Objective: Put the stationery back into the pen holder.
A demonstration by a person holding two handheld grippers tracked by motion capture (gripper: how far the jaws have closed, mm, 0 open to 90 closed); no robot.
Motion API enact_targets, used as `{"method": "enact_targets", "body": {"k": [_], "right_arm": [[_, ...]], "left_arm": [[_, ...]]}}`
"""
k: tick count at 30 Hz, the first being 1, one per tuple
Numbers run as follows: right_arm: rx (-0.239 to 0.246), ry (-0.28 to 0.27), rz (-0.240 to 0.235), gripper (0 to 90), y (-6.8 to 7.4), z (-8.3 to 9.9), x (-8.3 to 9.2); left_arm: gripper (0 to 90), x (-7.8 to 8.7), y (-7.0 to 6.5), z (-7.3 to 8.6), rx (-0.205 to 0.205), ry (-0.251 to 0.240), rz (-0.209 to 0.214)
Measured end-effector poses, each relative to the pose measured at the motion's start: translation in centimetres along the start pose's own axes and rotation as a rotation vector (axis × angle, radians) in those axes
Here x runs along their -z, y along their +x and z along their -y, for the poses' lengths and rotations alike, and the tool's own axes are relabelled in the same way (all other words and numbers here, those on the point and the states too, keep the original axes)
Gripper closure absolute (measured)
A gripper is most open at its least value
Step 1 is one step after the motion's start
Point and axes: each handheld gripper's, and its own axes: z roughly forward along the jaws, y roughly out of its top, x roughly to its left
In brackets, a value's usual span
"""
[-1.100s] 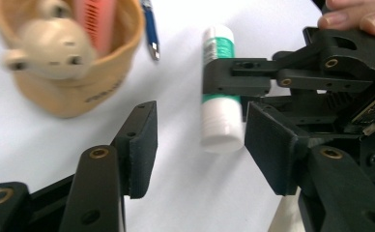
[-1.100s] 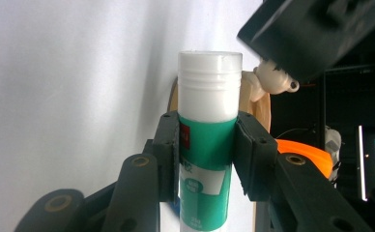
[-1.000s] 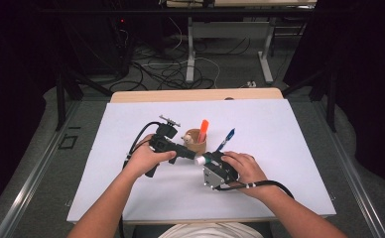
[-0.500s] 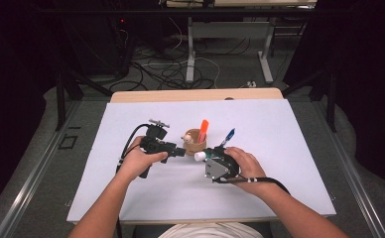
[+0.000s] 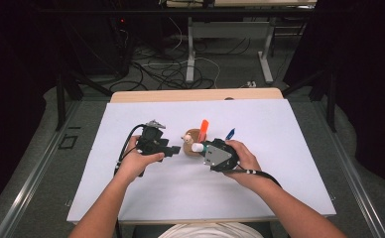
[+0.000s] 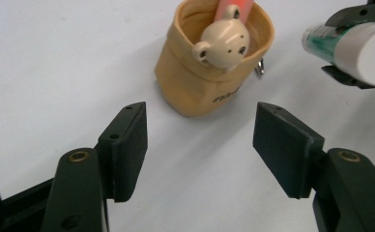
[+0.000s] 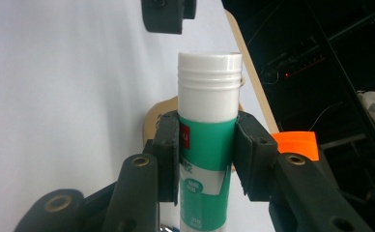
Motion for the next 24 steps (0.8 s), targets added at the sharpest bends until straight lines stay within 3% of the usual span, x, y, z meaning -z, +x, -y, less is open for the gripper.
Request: {"method": "enact_targets", "body": {"k": [6, 11, 18, 24], "right_arm": [[-0.100, -0.047, 0.000, 65.1, -1.1, -0.2, -0.3], [-0.208, -0.097, -0.002, 65.1, -2.1, -0.4, -0.7], [-0.343, -0.158, -0.009, 65.1, -3.5, -0.7, -1.4], [-0.436, -0.183, -0.021, 65.1, -4.3, -0.7, -2.2]], "left_arm": [[33.4, 0.3, 0.6, 0.2, 0.006, -0.030, -0.038], [25.1, 0.1, 0.9, 0.5, 0.017, -0.053, -0.047], [16.0, -0.1, 1.0, 0.7, 0.033, -0.060, -0.048], [11.4, -0.1, 0.9, 0.7, 0.021, -0.058, -0.065]]}}
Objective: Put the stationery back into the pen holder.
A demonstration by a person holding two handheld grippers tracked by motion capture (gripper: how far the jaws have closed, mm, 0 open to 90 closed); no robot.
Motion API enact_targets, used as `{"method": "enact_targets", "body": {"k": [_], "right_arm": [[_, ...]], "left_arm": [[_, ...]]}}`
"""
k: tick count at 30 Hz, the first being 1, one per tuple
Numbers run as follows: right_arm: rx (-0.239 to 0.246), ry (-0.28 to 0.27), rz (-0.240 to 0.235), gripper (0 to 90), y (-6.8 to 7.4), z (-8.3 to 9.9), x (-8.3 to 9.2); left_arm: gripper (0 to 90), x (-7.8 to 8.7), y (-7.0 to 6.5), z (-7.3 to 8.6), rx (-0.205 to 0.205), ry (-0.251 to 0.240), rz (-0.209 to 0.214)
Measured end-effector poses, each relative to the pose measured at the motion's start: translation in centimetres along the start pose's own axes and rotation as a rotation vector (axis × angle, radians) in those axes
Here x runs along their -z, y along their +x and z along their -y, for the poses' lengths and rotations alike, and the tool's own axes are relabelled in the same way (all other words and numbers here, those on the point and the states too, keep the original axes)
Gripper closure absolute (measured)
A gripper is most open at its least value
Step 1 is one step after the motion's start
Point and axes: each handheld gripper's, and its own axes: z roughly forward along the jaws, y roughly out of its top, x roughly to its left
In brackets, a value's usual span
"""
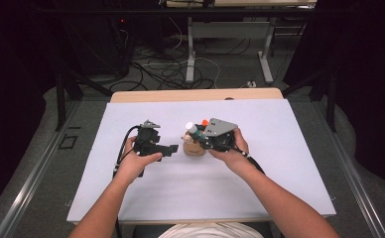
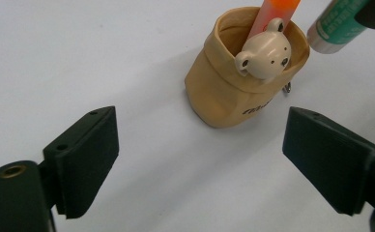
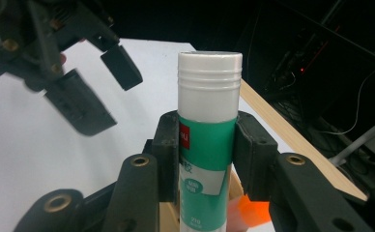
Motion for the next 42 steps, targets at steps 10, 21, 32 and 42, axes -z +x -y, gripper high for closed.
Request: {"method": "enact_targets", "body": {"k": [10, 21, 32, 42], "right_arm": [[-0.113, -0.047, 0.004, 65.0, -0.8, 0.0, -1.3], [-0.170, -0.070, 0.015, 65.0, -1.2, -0.1, -2.4], [-0.242, -0.059, 0.046, 64.9, -1.3, 0.3, -3.7], [-0.254, -0.032, 0.063, 64.9, -1.0, 0.5, -4.7]], "left_arm": [[4.5, -0.3, -0.2, 0.2, -0.019, -0.015, -0.019], [1.3, -0.4, -0.1, 0.3, -0.008, -0.014, -0.015], [0.5, -0.6, -0.2, 0.4, 0.007, -0.009, -0.014], [0.5, -0.7, -0.2, 0.4, 0.015, -0.007, -0.008]]}}
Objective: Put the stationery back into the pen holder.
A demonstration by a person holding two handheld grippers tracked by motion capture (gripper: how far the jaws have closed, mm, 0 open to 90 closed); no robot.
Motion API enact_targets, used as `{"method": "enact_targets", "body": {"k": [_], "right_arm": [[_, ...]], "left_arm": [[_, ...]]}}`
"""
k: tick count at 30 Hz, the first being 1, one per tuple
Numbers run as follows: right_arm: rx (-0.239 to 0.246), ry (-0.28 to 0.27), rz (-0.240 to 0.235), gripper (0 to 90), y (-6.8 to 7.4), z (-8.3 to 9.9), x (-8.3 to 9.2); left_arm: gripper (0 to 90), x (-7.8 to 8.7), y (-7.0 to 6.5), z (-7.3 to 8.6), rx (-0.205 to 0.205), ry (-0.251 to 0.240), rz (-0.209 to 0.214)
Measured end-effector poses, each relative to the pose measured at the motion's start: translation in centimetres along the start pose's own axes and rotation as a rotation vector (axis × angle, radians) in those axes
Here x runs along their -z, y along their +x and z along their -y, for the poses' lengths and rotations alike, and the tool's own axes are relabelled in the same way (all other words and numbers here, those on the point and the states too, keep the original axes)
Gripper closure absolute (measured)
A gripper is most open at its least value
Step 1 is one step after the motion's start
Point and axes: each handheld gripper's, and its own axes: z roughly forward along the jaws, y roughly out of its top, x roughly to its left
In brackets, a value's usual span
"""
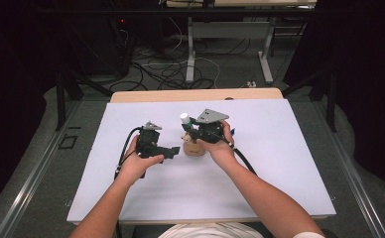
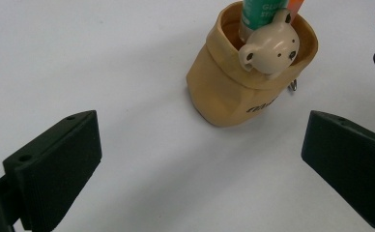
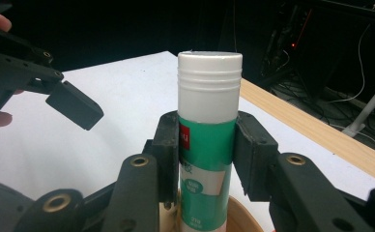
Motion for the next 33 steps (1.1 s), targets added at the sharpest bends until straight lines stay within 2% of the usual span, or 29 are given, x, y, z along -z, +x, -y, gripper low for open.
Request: {"method": "enact_targets", "body": {"k": [6, 7, 9, 14, 16, 18, 22, 26, 28, 29, 31, 33], "right_arm": [[0.004, 0.023, 0.010, 64.6, 0.0, 0.2, -0.4], [0.000, 0.022, 0.010, 64.5, 0.0, 0.3, -0.5], [0.004, 0.028, 0.015, 62.6, 0.0, 0.3, -0.5], [0.016, 0.009, 0.024, 61.5, 0.0, 0.2, -0.5], [0.025, 0.017, 0.029, 59.3, 0.0, 0.0, -0.4], [0.020, 0.002, 0.029, 57.6, 0.0, 0.0, -0.3], [-0.001, 0.017, 0.025, 52.7, -0.1, -0.2, 0.1], [-0.012, -0.010, 0.017, 48.3, 0.0, -0.5, 0.6], [-0.001, -0.006, 0.045, 44.6, 0.1, -0.8, 1.0], [0.003, -0.005, 0.043, 44.5, 0.0, -0.9, 1.2], [-0.030, -0.011, 0.031, 43.8, 0.0, -1.1, 1.7], [-0.041, -0.010, 0.032, 41.8, -0.1, -1.4, 2.1]], "left_arm": [[0.5, 0.0, 0.1, 0.0, -0.005, 0.004, 0.001], [0.5, 0.1, 0.1, 0.0, -0.017, 0.004, -0.001], [0.5, 0.0, 0.1, 0.0, -0.008, 0.004, 0.002], [0.5, 0.0, 0.1, 0.0, -0.010, 0.005, 0.001], [0.5, 0.0, 0.1, 0.0, -0.010, 0.006, 0.001], [0.5, 0.0, 0.1, 0.0, -0.010, 0.006, 0.001], [0.5, 0.1, 0.2, 0.0, -0.009, 0.006, -0.002], [0.5, 0.1, 0.2, 0.0, -0.006, 0.000, -0.003], [0.6, 0.1, 0.3, 0.0, -0.007, 0.001, -0.003], [0.6, 0.1, 0.3, 0.0, -0.006, 0.001, -0.003], [0.6, 0.1, 0.3, 0.0, -0.007, 0.001, -0.002], [0.6, 0.1, 0.3, 0.0, -0.009, -0.001, -0.004]]}}
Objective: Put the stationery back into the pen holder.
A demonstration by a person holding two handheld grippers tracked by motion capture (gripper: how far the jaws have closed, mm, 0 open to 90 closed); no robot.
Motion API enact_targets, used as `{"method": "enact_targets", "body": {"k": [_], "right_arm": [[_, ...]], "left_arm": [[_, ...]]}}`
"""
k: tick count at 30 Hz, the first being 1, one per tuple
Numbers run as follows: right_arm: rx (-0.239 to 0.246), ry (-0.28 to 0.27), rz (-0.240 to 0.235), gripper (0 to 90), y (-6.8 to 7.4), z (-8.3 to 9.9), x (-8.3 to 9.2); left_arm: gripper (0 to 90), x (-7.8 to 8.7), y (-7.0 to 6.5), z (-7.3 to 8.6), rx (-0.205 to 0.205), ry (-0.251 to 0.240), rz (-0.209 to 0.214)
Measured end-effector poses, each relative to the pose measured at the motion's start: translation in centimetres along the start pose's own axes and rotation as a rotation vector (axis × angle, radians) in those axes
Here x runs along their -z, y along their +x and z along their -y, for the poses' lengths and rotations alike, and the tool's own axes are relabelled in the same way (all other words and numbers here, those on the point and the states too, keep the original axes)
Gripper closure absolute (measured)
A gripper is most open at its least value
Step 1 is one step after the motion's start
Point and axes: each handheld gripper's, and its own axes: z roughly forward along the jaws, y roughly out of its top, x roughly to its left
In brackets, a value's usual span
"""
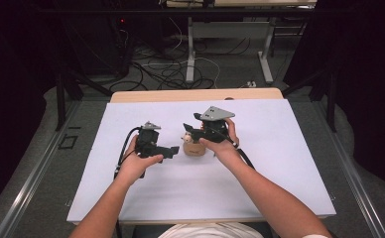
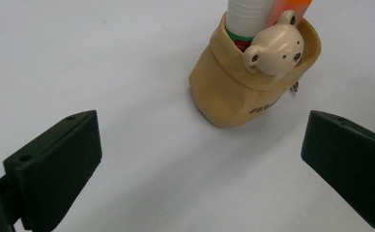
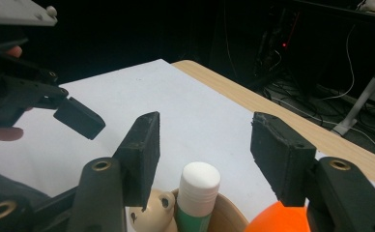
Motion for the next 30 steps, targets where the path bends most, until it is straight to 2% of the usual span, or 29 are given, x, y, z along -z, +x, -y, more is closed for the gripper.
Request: {"method": "enact_targets", "body": {"k": [3, 7, 9, 13, 22, 30], "right_arm": [[0.008, -0.005, 0.018, 39.4, -0.3, -0.3, 0.6], [-0.013, 0.010, 0.033, 35.5, -1.1, -0.4, 1.4], [-0.023, 0.010, 0.042, 34.2, -1.5, -0.4, 1.7], [-0.002, 0.016, 0.057, 31.8, -2.4, -0.2, 2.3], [0.005, 0.033, 0.094, 28.8, -4.0, 0.2, 3.5], [0.020, 0.074, 0.117, 28.6, -5.2, 0.8, 4.4]], "left_arm": [[0.6, 0.0, 0.0, 0.0, 0.000, -0.001, -0.001], [0.7, 0.1, 0.0, 0.0, 0.014, -0.006, -0.003], [0.6, 0.1, 0.1, 0.0, 0.005, 0.000, -0.005], [0.9, 0.1, 0.2, 0.0, 0.011, -0.006, -0.008], [1.5, 0.2, 0.4, 0.0, 0.022, -0.014, -0.013], [1.4, 0.3, 0.6, 0.1, 0.035, -0.025, -0.019]]}}
